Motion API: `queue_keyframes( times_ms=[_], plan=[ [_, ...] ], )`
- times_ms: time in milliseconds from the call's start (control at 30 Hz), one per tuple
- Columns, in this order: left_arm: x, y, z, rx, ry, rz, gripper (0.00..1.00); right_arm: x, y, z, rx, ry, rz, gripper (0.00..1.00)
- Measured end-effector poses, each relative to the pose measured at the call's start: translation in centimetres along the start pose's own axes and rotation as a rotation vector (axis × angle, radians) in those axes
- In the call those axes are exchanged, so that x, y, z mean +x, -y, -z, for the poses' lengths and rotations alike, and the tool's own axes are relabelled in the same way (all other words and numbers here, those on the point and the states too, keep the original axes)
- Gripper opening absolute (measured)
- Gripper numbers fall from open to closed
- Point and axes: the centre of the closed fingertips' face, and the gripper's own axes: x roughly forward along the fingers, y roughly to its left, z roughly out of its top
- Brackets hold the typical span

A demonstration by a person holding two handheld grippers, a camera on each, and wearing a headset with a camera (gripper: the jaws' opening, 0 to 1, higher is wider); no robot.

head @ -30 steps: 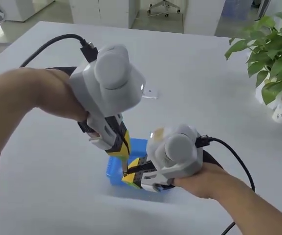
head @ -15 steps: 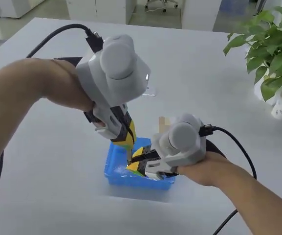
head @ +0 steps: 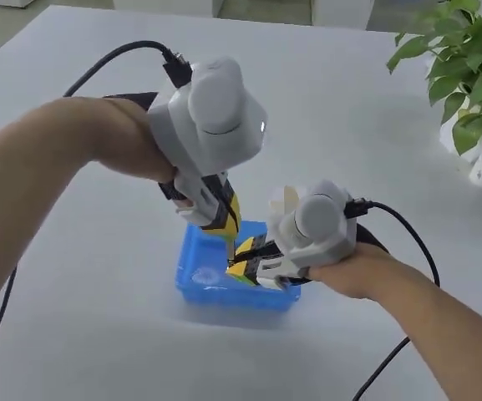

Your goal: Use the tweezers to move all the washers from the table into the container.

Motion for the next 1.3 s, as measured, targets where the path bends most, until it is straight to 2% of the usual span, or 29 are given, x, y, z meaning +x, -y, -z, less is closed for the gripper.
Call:
queue_keyframes(
  times_ms=[300,367,600,1300],
  plan=[
    [1.7,-0.6,0.4,-0.006,0.006,0.01,0.05,0.9,0.6,1.6,0.022,-0.022,-0.014,0.1],
    [2.2,-0.9,0.8,-0.01,0.008,0.012,0.05,1.0,0.6,1.9,0.026,-0.026,-0.018,0.1],
    [3.1,-1.3,1.0,-0.015,0.009,0.018,0.05,1.6,0.8,2.7,0.039,-0.036,-0.034,0.1],
    [4.0,-1.8,1.5,-0.023,0.019,0.012,0.05,2.4,1.3,3.7,0.032,-0.065,-0.041,0.11]
  ],
)
